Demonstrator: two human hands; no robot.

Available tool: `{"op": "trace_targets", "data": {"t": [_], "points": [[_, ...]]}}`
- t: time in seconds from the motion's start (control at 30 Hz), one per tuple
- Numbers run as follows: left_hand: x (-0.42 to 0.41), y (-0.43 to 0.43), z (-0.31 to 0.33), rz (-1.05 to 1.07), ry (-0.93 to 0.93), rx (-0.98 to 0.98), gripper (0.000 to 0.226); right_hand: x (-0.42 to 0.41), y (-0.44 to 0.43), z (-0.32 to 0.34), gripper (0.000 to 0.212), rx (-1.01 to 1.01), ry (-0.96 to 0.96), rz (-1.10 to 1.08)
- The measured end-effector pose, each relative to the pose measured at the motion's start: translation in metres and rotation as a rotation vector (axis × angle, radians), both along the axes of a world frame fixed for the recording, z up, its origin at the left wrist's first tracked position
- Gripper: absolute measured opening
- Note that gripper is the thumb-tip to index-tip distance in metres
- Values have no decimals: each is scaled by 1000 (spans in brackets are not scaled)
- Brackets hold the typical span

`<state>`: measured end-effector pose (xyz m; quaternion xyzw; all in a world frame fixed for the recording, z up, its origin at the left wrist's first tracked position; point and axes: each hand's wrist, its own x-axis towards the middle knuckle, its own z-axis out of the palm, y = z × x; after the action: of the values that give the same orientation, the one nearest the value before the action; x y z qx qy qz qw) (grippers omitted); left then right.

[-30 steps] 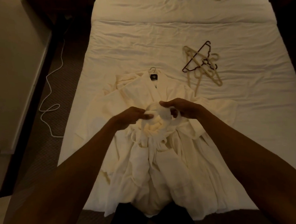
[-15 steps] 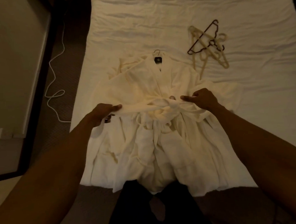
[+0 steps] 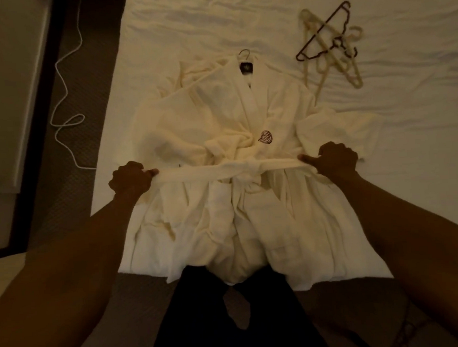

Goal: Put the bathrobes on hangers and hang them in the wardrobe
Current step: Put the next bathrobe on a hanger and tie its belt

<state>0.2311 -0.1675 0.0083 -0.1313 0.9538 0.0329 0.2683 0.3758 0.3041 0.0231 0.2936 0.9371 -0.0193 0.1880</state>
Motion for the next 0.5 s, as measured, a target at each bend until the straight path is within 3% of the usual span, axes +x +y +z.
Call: {"op": "trace_targets", "data": {"t": [0.07,0.17,0.23,0.33,0.5], "points": [[8,19,0,-120,40,10,54,-3,-20,-6,68,-32,-20,28],[21,63,2,-307,164,246,50,-14,-57,-18,54,-190,56,144],[29,95,3,-430,102,401,55,-22,-78,-23,50,-333,92,249],[41,129,-3,-628,-72,390,47,-28,-90,-27,50,-387,39,393],[40,147,-11,-439,-218,531,54,-30,-72,-38,28,-631,37,220]]}}
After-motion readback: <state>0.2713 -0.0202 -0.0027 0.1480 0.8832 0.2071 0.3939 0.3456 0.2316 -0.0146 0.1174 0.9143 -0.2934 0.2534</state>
